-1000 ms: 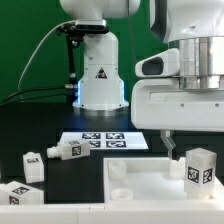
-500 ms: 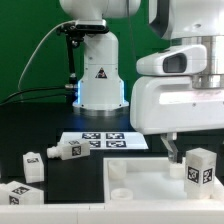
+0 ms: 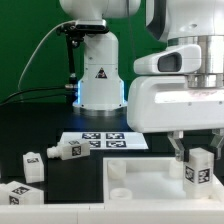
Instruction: Assemble square table
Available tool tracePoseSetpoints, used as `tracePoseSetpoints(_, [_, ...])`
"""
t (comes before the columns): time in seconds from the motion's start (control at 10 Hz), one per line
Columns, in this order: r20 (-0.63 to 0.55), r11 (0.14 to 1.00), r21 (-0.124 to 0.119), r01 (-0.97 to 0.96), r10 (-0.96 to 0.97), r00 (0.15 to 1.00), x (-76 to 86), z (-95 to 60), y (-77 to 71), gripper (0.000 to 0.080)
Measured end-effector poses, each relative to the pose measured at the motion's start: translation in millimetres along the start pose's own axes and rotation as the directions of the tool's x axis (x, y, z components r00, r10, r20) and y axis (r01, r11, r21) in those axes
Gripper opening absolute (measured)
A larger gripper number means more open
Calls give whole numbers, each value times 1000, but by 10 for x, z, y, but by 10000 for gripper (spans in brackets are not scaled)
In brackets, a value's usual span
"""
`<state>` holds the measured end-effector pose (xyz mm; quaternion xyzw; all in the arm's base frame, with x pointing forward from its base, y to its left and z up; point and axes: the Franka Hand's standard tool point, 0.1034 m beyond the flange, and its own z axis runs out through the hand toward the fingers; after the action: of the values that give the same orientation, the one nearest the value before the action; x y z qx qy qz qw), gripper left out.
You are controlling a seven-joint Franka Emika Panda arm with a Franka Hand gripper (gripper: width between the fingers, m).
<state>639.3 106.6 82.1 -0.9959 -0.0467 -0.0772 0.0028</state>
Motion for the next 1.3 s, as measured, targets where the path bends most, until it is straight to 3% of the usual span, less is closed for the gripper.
tracePoseSetpoints(0.2, [-8, 986, 2, -167, 168, 986, 10, 1, -5, 284])
tracePoseSetpoints(0.4, [-29, 909, 3, -417, 416, 909, 21, 0, -30, 284])
tracePoseSetpoints(0.6, [-8, 637, 13, -771, 771, 637, -7, -7, -24, 284])
tracePoseSetpoints(0.7, [7, 533, 10, -846, 846, 533, -11, -12, -19, 284])
tracePoseSetpoints(1.2, [24, 255, 9, -967, 967, 255, -21, -8, -26, 284])
tracePoseSetpoints(1.3, [46, 75, 1, -997, 996, 75, -24, -12, -29, 284])
